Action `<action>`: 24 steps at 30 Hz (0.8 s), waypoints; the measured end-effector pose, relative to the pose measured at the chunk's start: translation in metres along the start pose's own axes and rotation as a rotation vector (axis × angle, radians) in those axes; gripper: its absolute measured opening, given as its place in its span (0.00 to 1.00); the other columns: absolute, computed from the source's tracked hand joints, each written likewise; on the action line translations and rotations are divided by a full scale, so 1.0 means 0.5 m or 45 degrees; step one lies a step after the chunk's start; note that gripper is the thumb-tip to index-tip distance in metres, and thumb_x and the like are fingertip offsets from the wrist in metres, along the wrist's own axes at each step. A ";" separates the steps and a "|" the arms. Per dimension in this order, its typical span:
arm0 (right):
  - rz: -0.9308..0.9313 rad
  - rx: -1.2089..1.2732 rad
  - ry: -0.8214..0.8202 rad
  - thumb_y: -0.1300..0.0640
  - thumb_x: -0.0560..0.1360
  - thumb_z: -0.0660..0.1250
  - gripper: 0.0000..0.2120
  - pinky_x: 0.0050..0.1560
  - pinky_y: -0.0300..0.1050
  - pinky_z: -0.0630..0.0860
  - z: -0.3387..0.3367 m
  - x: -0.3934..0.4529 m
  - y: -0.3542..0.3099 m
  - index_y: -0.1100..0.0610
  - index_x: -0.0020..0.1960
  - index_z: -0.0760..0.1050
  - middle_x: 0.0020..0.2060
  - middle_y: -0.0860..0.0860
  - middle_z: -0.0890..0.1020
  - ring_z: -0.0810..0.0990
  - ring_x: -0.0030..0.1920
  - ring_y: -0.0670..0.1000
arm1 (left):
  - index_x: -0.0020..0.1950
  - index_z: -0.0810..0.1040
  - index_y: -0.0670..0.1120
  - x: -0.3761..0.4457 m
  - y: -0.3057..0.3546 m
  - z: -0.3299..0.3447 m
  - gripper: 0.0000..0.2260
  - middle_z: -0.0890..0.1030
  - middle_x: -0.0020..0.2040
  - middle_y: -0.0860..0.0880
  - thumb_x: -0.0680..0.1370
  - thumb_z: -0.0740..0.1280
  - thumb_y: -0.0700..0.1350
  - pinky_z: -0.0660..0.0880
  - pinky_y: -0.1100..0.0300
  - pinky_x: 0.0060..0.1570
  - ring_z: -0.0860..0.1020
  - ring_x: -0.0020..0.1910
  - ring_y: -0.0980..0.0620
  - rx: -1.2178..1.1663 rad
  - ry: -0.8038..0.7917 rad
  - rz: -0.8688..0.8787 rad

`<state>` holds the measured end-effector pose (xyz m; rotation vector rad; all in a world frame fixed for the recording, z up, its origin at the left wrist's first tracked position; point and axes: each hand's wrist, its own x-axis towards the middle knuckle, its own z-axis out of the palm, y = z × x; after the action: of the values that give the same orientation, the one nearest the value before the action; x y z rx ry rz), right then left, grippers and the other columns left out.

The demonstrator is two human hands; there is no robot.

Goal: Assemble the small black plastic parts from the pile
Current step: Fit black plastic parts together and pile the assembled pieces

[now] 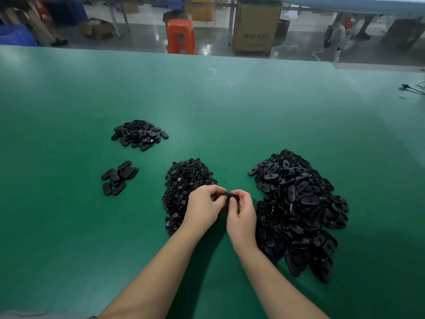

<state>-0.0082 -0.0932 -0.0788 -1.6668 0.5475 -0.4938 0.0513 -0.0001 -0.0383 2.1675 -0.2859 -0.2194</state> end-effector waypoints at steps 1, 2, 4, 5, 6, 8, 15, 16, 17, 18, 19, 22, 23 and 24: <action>-0.001 -0.008 -0.005 0.65 0.82 0.61 0.10 0.50 0.40 0.78 0.000 0.001 0.000 0.49 0.53 0.73 0.47 0.46 0.82 0.82 0.47 0.42 | 0.50 0.86 0.48 0.001 0.000 0.001 0.06 0.81 0.37 0.59 0.76 0.72 0.40 0.68 0.76 0.36 0.75 0.33 0.70 -0.015 -0.002 -0.007; 0.001 -0.013 -0.011 0.65 0.82 0.61 0.10 0.49 0.40 0.78 -0.001 0.001 0.001 0.50 0.53 0.73 0.47 0.47 0.82 0.81 0.47 0.42 | 0.49 0.86 0.48 0.002 0.000 0.001 0.05 0.81 0.36 0.58 0.76 0.72 0.40 0.68 0.76 0.35 0.75 0.32 0.69 -0.026 -0.009 -0.014; 0.003 -0.019 -0.024 0.64 0.82 0.61 0.09 0.49 0.39 0.77 -0.001 0.002 0.002 0.50 0.53 0.73 0.47 0.47 0.82 0.81 0.48 0.43 | 0.48 0.86 0.48 0.003 0.000 0.001 0.04 0.82 0.37 0.57 0.76 0.72 0.41 0.68 0.74 0.34 0.75 0.31 0.67 -0.035 -0.024 -0.021; 0.003 -0.028 -0.027 0.64 0.82 0.61 0.09 0.48 0.38 0.77 -0.002 0.002 0.003 0.51 0.53 0.73 0.47 0.47 0.82 0.81 0.47 0.42 | 0.47 0.85 0.48 0.004 0.000 0.000 0.03 0.82 0.37 0.56 0.75 0.73 0.41 0.68 0.74 0.34 0.75 0.31 0.67 -0.035 -0.029 -0.021; 0.003 -0.038 -0.029 0.64 0.82 0.61 0.08 0.48 0.37 0.76 -0.002 0.002 0.003 0.51 0.54 0.73 0.47 0.47 0.82 0.81 0.47 0.42 | 0.47 0.85 0.48 0.005 0.000 0.000 0.03 0.82 0.37 0.56 0.75 0.73 0.41 0.68 0.73 0.34 0.75 0.31 0.66 -0.036 -0.031 -0.021; 0.002 -0.049 -0.030 0.64 0.82 0.61 0.08 0.47 0.35 0.76 -0.002 0.002 0.002 0.51 0.54 0.72 0.47 0.47 0.82 0.80 0.47 0.41 | 0.46 0.85 0.49 0.006 0.001 -0.001 0.03 0.83 0.37 0.56 0.75 0.73 0.42 0.69 0.73 0.34 0.75 0.31 0.66 -0.034 -0.032 -0.023; 0.018 -0.090 -0.057 0.62 0.82 0.61 0.07 0.46 0.34 0.75 -0.002 0.004 0.002 0.52 0.55 0.73 0.48 0.47 0.82 0.80 0.47 0.41 | 0.49 0.86 0.48 0.003 0.003 -0.008 0.05 0.83 0.37 0.58 0.76 0.73 0.41 0.69 0.75 0.35 0.76 0.32 0.69 -0.041 -0.058 -0.003; 0.020 -0.094 -0.060 0.62 0.82 0.61 0.07 0.45 0.33 0.74 -0.002 0.004 0.001 0.52 0.55 0.73 0.48 0.47 0.82 0.80 0.47 0.41 | 0.49 0.87 0.47 0.003 0.003 -0.009 0.05 0.83 0.38 0.57 0.76 0.73 0.41 0.70 0.75 0.35 0.77 0.32 0.68 -0.045 -0.060 -0.006; 0.021 -0.098 -0.061 0.62 0.82 0.61 0.07 0.45 0.33 0.74 -0.002 0.004 0.000 0.51 0.55 0.73 0.48 0.47 0.82 0.80 0.47 0.42 | 0.49 0.87 0.47 0.002 0.003 -0.010 0.04 0.84 0.38 0.57 0.76 0.73 0.42 0.71 0.74 0.36 0.77 0.33 0.67 -0.045 -0.060 -0.011; 0.021 -0.104 -0.062 0.62 0.82 0.60 0.07 0.45 0.34 0.74 -0.002 0.004 -0.001 0.51 0.55 0.73 0.48 0.48 0.82 0.80 0.47 0.42 | 0.49 0.87 0.47 0.002 0.005 -0.011 0.04 0.84 0.38 0.56 0.76 0.73 0.42 0.73 0.73 0.37 0.78 0.33 0.66 -0.037 -0.059 -0.012; 0.020 -0.110 -0.065 0.62 0.82 0.60 0.07 0.46 0.34 0.75 -0.002 0.003 -0.001 0.52 0.55 0.73 0.48 0.48 0.82 0.80 0.48 0.43 | 0.48 0.86 0.47 0.002 0.006 -0.013 0.04 0.84 0.39 0.56 0.76 0.73 0.42 0.73 0.73 0.38 0.78 0.34 0.64 -0.021 -0.058 -0.011; 0.009 -0.151 -0.082 0.61 0.83 0.60 0.06 0.46 0.38 0.76 -0.002 0.001 -0.003 0.52 0.56 0.73 0.48 0.47 0.81 0.80 0.48 0.43 | 0.48 0.85 0.48 0.000 0.011 -0.015 0.03 0.83 0.38 0.56 0.76 0.71 0.43 0.73 0.69 0.39 0.77 0.34 0.62 0.045 -0.061 0.021; -0.002 -0.177 -0.088 0.61 0.83 0.60 0.06 0.47 0.40 0.76 -0.002 0.000 -0.004 0.52 0.56 0.73 0.48 0.46 0.81 0.80 0.48 0.44 | 0.47 0.85 0.48 -0.001 0.012 -0.016 0.03 0.83 0.38 0.56 0.76 0.71 0.43 0.72 0.68 0.39 0.76 0.34 0.62 0.078 -0.060 0.047; -0.016 -0.201 -0.095 0.61 0.83 0.60 0.06 0.48 0.43 0.76 -0.002 0.000 -0.005 0.52 0.56 0.72 0.48 0.45 0.81 0.80 0.49 0.45 | 0.47 0.85 0.49 -0.001 0.013 -0.018 0.03 0.82 0.38 0.56 0.76 0.71 0.43 0.72 0.67 0.39 0.76 0.35 0.62 0.114 -0.059 0.075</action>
<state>-0.0087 -0.0935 -0.0762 -1.8326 0.5325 -0.4041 0.0522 0.0033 -0.0280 2.2409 -0.3923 -0.2276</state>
